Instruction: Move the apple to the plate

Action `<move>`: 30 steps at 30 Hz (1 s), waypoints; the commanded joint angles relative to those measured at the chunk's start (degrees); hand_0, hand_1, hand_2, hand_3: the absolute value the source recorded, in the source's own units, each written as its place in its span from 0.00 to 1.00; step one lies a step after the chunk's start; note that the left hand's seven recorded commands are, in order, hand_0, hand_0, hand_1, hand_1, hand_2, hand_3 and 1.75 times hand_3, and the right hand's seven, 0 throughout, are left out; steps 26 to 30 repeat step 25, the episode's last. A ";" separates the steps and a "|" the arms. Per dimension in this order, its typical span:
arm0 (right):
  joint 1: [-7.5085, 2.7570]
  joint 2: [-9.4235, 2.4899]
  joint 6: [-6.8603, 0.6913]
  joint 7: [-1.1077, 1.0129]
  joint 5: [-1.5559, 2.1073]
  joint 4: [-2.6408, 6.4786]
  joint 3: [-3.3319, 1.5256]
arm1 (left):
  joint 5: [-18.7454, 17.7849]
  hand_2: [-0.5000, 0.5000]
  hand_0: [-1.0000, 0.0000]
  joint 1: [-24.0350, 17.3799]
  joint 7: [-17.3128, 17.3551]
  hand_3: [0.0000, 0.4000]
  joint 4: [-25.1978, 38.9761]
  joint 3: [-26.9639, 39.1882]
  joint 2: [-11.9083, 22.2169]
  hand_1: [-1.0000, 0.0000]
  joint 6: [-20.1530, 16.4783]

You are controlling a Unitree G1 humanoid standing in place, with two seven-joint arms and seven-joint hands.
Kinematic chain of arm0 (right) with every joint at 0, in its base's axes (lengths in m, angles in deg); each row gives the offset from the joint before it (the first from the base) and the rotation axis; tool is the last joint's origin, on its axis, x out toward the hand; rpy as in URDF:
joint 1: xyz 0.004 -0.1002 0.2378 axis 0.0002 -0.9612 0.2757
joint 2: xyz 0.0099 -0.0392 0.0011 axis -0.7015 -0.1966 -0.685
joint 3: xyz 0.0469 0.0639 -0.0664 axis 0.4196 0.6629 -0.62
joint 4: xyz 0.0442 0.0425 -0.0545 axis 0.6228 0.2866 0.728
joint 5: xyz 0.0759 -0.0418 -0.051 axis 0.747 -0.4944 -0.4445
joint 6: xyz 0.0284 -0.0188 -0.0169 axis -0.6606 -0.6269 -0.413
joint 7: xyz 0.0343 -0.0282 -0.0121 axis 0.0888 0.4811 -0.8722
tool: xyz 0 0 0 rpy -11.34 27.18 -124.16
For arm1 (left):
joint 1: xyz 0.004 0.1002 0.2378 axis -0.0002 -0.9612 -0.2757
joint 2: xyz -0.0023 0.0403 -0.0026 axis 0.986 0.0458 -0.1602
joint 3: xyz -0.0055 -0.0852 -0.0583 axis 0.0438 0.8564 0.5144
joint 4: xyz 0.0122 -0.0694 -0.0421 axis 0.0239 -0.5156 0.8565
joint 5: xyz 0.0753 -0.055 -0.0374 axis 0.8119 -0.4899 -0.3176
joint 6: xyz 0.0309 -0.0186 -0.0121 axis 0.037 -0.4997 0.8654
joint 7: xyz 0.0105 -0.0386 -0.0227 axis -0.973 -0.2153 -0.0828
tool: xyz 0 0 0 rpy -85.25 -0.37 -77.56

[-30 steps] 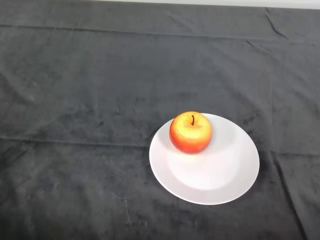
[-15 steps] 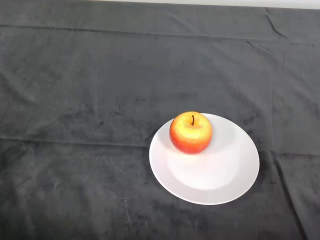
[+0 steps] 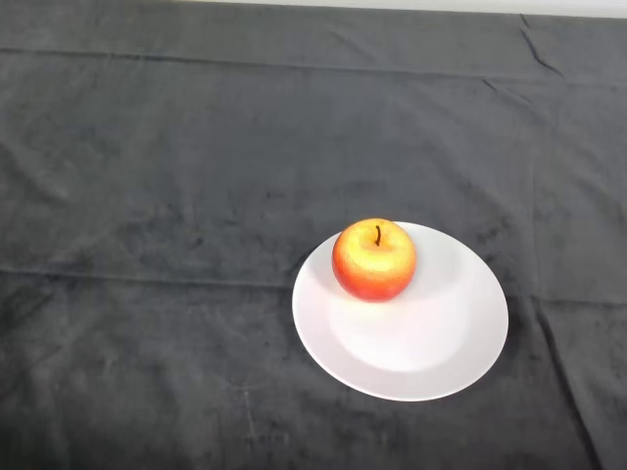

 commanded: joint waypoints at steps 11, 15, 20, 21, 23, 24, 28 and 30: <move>-3.84 -2.01 -0.25 -0.63 -0.85 1.97 -1.10 | 1.43 0.50 1.00 -1.42 0.92 0.00 1.82 1.46 1.23 1.00 -1.20; -3.85 -2.01 -0.25 -0.63 -0.85 1.97 -1.10 | 1.70 0.50 1.00 -1.43 1.03 0.00 1.87 1.54 1.18 1.00 -1.31; -3.85 -2.01 -0.26 -0.63 -0.85 1.96 -1.10 | 2.07 0.50 1.00 -1.41 1.09 0.00 1.93 1.63 1.10 1.00 -1.41; -3.85 -2.01 -0.26 -0.63 -0.85 1.96 -1.10 | 2.13 0.50 1.00 -1.42 1.12 0.00 1.94 1.64 1.10 1.00 -1.44; -3.85 -2.01 -0.26 -0.63 -0.85 1.95 -1.10 | 2.26 0.50 1.00 -1.43 1.17 0.00 1.96 1.70 1.10 1.00 -1.51; -3.85 -2.01 -0.26 -0.63 -0.85 1.95 -1.10 | 2.31 0.50 1.00 -1.44 1.19 0.00 1.97 1.71 1.10 1.00 -1.52; -3.85 -2.01 -0.26 -0.63 -0.85 1.95 -1.10 | 2.39 0.50 1.00 -1.43 1.20 0.00 1.99 1.74 1.09 1.00 -1.55; -3.85 -2.01 -0.26 -0.63 -0.85 1.95 -1.10 | 2.39 0.50 1.00 -1.43 1.20 0.00 1.99 1.74 1.09 1.00 -1.55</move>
